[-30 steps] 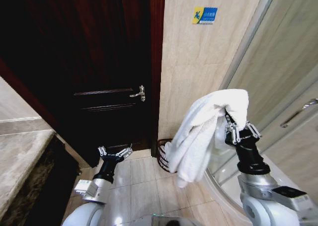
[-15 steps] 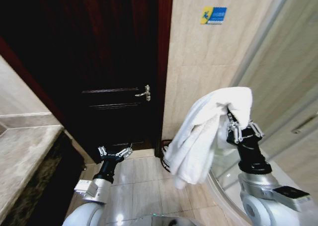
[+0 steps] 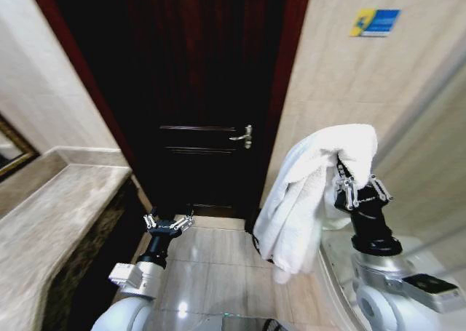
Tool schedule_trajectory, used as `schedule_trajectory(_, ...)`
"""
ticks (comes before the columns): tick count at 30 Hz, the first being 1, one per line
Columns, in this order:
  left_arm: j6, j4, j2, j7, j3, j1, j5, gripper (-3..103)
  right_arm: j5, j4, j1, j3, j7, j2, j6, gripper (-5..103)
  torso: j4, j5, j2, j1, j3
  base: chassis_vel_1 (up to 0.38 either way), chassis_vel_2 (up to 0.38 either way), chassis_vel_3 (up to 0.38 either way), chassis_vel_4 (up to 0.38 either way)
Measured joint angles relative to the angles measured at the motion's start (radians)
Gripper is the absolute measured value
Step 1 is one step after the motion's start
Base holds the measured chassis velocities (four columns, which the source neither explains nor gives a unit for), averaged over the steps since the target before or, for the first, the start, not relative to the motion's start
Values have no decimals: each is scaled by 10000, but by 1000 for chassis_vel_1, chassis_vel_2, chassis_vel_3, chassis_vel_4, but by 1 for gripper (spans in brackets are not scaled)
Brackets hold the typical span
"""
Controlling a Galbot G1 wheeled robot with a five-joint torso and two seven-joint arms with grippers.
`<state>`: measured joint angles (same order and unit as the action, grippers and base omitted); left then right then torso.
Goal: Discard the used towel into the hamper.
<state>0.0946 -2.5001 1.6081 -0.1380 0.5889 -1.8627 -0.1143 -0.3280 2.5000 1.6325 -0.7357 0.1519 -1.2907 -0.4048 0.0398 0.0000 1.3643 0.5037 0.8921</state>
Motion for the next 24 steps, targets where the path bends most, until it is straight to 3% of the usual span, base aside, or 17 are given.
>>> schedule_trajectory(3,0,0,0,0,-2,0,0,100,11,0,7,10,-12,-19,0,14,-8,3,0,0,0,7,12,-19,-20)
schedule_trajectory(24,0,0,1,0,-4,0,0,100,-20,0,-175,80,-473,-63,13,14,-5,5,0,0,0,41,42,-46,-44)
